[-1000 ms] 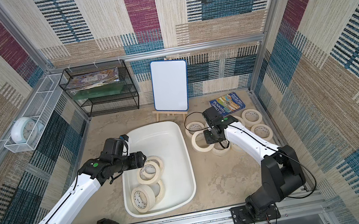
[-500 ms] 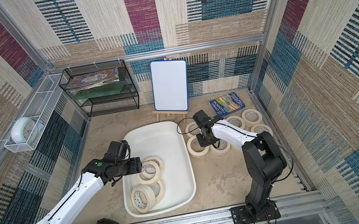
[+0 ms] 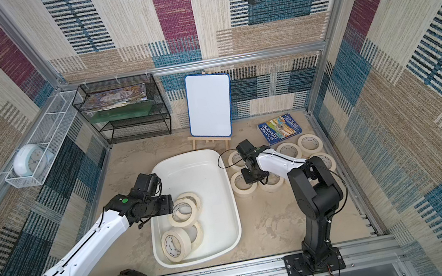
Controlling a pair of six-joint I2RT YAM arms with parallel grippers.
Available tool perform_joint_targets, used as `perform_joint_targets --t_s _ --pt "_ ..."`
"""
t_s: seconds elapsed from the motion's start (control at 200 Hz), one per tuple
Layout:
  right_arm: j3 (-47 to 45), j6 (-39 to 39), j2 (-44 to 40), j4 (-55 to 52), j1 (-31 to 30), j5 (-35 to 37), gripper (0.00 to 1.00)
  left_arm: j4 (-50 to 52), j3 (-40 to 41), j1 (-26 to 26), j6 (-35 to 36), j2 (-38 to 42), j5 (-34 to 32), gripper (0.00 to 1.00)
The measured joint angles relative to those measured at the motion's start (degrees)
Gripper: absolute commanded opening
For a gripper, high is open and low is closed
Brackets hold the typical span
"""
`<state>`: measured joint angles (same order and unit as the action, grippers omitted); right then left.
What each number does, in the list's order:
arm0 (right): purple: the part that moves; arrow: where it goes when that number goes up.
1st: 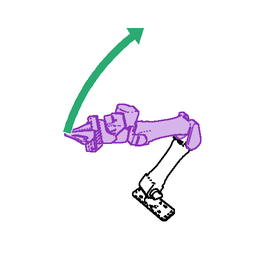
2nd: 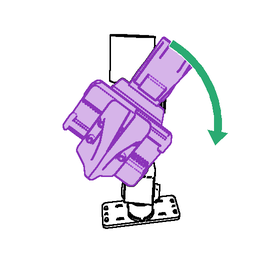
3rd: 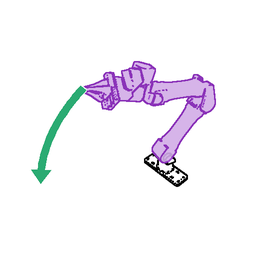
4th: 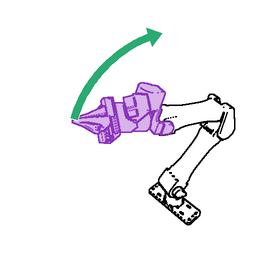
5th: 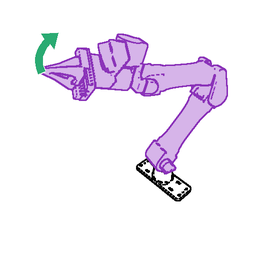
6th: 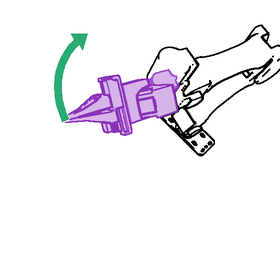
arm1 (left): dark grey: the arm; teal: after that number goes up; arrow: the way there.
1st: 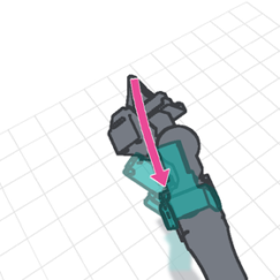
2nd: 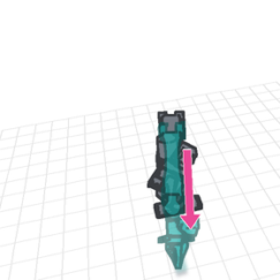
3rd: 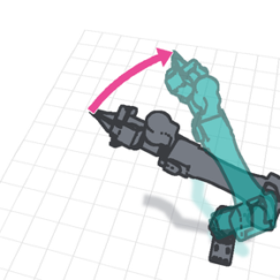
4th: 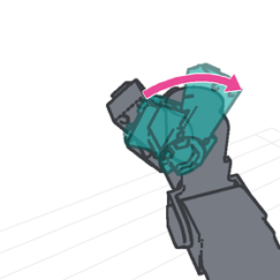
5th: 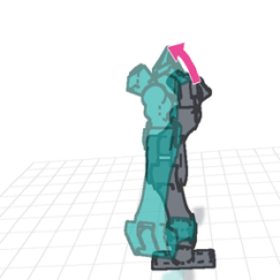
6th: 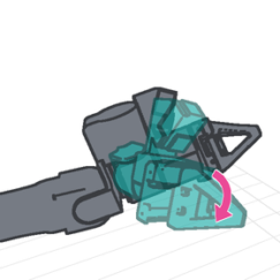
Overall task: Take out the art tape in the storage box
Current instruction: Place the art tape at the center of the board, then pick up the art tape from the storage box.
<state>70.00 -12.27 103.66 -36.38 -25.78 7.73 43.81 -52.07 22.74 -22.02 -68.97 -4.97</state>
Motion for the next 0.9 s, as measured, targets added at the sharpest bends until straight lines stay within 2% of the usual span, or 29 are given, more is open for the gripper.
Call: perform_joint_targets --t_s 0.085,0.18,0.366,0.546,0.681,0.771,0.901 --pt "-0.24 -0.17 -0.44 0.72 -0.02 -0.07 0.42 0.17 -0.11 0.00 0.42 -1.42 -0.44 0.72" --pt "-0.42 -0.24 -2.32 1.42 0.00 0.31 0.49 0.15 -0.17 0.00 0.66 -2.56 -0.35 0.71" --pt "-0.42 -0.66 -8.59 1.99 0.00 0.46 0.51 -0.17 0.15 0.15 1.05 -3.61 1.95 0.66" --pt "-0.85 -0.83 -13.29 2.16 -0.72 -3.87 0.51 -1.64 1.51 0.28 1.03 -5.88 4.13 0.59" --pt "-1.11 -1.33 -15.82 2.08 -3.04 -6.99 0.51 -3.15 1.62 0.26 1.05 -9.01 5.97 0.47" --pt "-0.90 -1.81 -16.57 2.12 -4.59 -9.07 0.51 -3.80 1.75 0.26 1.03 -10.23 6.49 0.31" --pt "-0.20 -2.99 -16.68 2.43 -7.65 -11.50 0.51 -3.39 0.22 0.24 1.62 -10.19 6.25 0.17"
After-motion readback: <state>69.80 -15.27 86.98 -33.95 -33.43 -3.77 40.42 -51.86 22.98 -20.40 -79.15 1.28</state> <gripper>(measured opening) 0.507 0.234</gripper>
